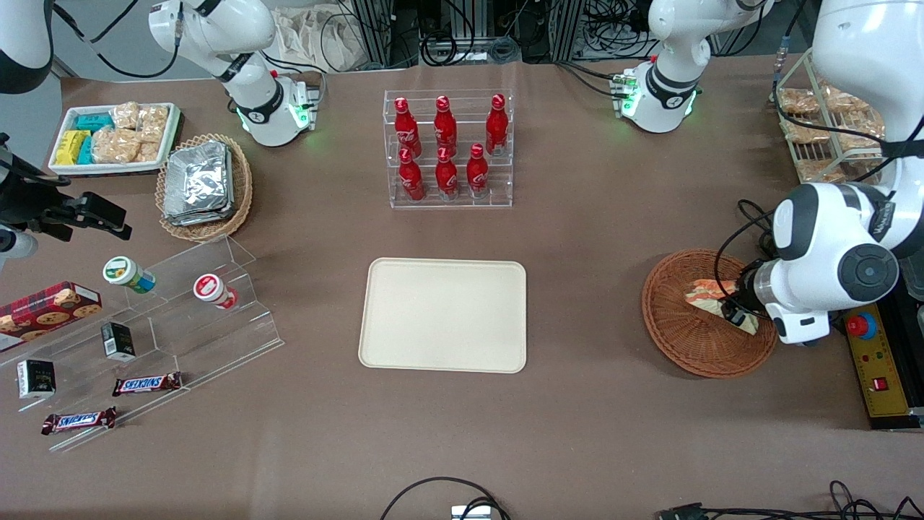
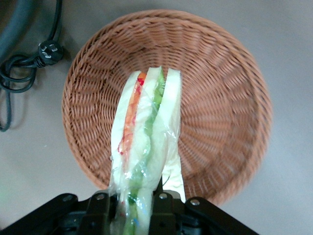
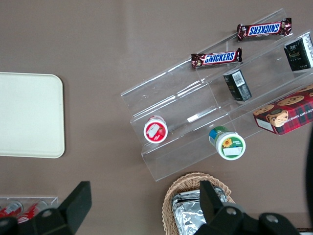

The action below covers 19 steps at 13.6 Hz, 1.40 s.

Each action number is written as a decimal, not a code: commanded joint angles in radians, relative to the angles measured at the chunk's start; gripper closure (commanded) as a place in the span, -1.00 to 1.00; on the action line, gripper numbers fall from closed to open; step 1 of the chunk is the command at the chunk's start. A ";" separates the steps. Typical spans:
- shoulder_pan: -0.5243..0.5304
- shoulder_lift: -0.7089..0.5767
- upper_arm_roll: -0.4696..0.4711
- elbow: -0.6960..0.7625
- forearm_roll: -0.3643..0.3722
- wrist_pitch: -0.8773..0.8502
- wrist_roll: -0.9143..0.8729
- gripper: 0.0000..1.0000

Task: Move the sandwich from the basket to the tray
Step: 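Carry the held sandwich over to the cream tray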

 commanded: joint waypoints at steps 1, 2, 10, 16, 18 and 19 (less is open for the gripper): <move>-0.010 0.008 -0.060 0.138 0.010 -0.138 0.084 1.00; -0.025 0.005 -0.073 0.167 0.010 -0.167 0.142 1.00; -0.454 0.160 -0.113 0.326 0.007 -0.200 0.243 1.00; -0.572 0.342 -0.111 0.359 0.103 0.009 0.261 1.00; -0.575 0.386 -0.111 0.359 0.139 0.031 0.261 1.00; -0.579 0.412 -0.111 0.359 0.151 0.077 0.262 1.00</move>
